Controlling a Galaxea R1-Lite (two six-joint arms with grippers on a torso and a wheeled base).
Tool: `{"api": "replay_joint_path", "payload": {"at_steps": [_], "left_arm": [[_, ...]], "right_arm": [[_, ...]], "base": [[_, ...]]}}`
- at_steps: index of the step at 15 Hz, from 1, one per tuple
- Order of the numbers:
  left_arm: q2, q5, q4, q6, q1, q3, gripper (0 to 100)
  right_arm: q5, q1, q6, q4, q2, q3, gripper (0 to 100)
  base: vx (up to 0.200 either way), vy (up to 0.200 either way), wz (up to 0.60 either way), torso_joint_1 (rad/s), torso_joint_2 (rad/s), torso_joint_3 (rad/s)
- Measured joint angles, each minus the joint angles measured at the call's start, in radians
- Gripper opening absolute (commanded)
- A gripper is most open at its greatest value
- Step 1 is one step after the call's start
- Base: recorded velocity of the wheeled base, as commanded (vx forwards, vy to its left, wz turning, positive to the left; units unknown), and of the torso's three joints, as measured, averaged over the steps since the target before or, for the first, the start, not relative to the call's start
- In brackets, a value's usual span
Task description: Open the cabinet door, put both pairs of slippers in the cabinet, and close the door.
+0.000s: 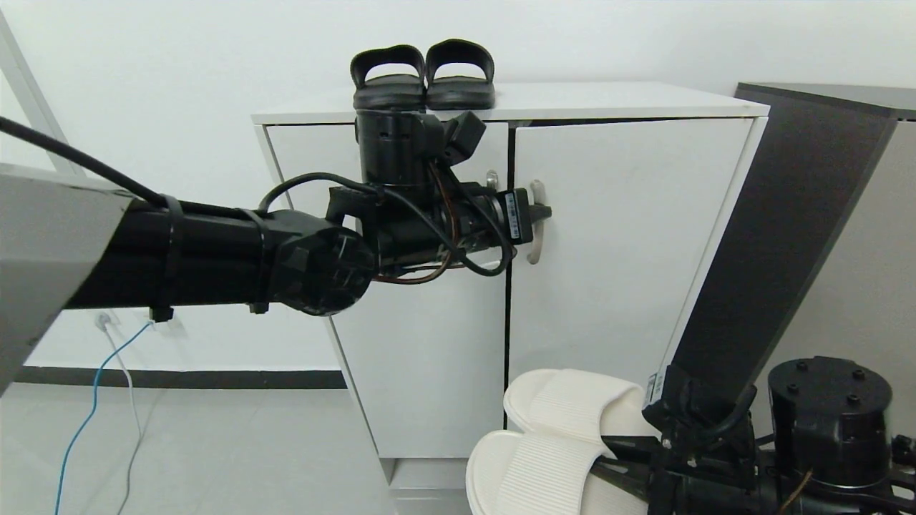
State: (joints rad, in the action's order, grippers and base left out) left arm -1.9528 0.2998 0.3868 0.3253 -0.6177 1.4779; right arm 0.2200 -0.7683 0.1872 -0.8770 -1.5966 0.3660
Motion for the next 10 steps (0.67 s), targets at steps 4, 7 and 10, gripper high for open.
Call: {"api": "replay_joint_path", "payload": {"at_steps": [4,7,10], "left_arm": [[0.106,-0.002,0.028,0.0,-0.01,-0.149,0],[0.198,-0.004,0.032,0.0,-0.026,-0.236,0],[0.287,-0.003,0.037,-0.003,-0.033,-0.332,0]], "right_arm": [[0.003,-0.015,0.0,0.0,0.012,-0.011,0],[0.004,-0.023,0.0,0.0,0.018,-0.012,0],[0.004,-0.024,-0.001,0.0,0.018,-0.012,0]], "base": [[0.0,0.0,0.0,0.0,0.0,0.0],[0.0,0.0,0.0,0.0,0.0,0.0],[0.0,0.0,0.0,0.0,0.0,0.0]]}}
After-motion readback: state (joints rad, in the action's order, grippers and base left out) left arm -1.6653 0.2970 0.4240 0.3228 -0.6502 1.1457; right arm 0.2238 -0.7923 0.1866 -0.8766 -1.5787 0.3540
